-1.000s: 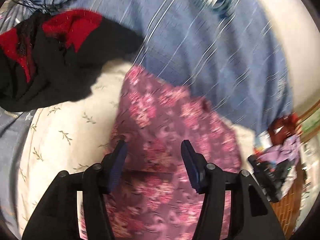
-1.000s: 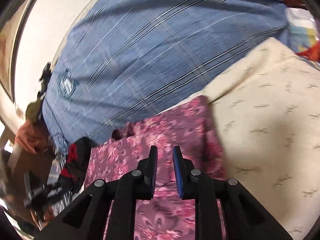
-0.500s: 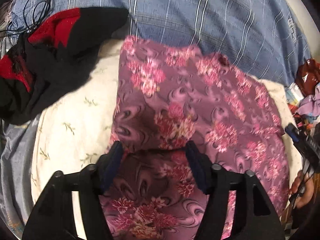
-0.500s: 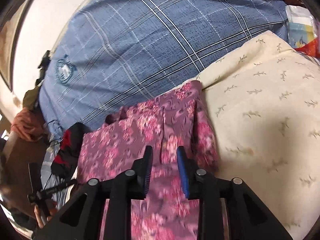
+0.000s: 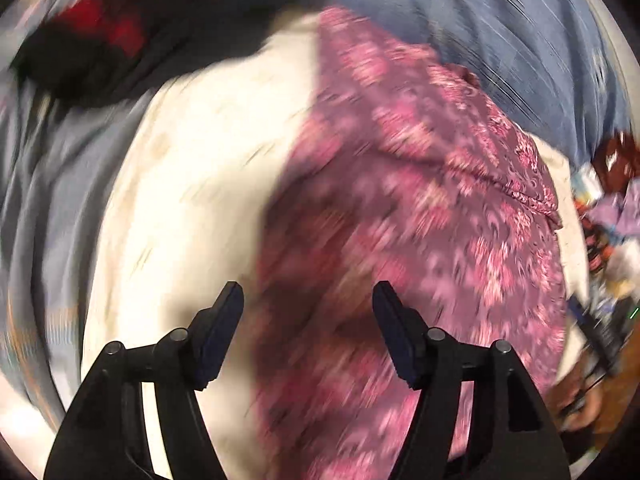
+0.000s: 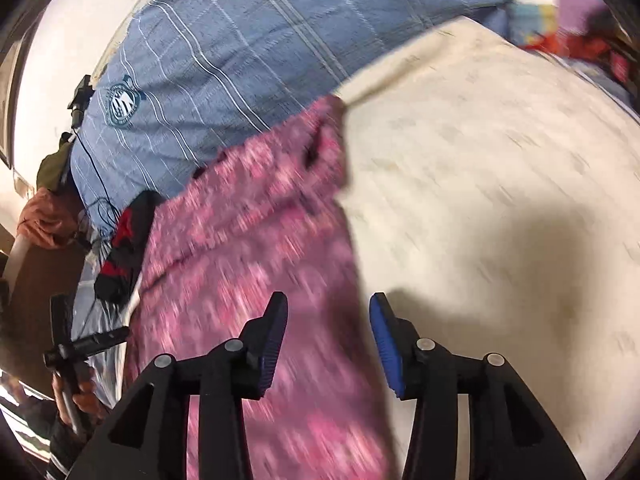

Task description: Fold small clothes

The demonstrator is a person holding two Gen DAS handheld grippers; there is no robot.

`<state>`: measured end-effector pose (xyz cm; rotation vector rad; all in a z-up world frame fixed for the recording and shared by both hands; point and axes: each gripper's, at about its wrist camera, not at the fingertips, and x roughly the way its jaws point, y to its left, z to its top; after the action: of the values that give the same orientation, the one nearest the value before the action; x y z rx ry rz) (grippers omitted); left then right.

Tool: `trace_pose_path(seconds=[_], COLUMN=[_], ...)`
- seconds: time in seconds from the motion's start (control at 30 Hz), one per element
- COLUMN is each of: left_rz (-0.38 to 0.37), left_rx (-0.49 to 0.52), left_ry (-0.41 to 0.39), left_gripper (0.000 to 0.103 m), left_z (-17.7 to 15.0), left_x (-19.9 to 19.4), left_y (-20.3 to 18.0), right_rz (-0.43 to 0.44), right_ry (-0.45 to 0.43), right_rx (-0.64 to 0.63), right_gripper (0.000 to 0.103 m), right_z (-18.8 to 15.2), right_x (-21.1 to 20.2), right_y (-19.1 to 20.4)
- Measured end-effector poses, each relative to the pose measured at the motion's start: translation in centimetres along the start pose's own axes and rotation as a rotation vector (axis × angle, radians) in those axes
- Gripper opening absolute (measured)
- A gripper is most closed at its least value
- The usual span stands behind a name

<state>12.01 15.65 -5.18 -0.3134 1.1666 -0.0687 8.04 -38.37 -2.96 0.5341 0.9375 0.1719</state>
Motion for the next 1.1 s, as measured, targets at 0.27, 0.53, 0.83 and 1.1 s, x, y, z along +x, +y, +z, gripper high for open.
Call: trace_pose_path(seconds=[0.27,0.53,0.83,1.1], left_rz=[-0.031,-0.07,-0.139,-0.341], left_rx=[-0.014,0.043,-0.007,0.022], left_ry=[0.055,0.12,0.167,0.139], left_gripper=[0.075,0.083,0.06,0.006], left_z=[-8.6,-15.2,-17.3,-17.8], left_x=[-1.4,-1.2,0.6,-2.6], left_y=[2.3,0.2,-0.2,-0.1], right_rz=[0.093,0.154,0.168,0.214], right_ry=[0.053,0.184,0.208,0.211], right_rx=[0.042,-0.001,-0.037,-0.103], right_gripper=[0.049,0.049,0.05,0.008], right_z=[-8.5,-13.3,-14.3,-14.3], right_x=[-4.6,-5.2,-5.3,-6.6], right_y=[-3.1,-2.6,-2.3,-1.3])
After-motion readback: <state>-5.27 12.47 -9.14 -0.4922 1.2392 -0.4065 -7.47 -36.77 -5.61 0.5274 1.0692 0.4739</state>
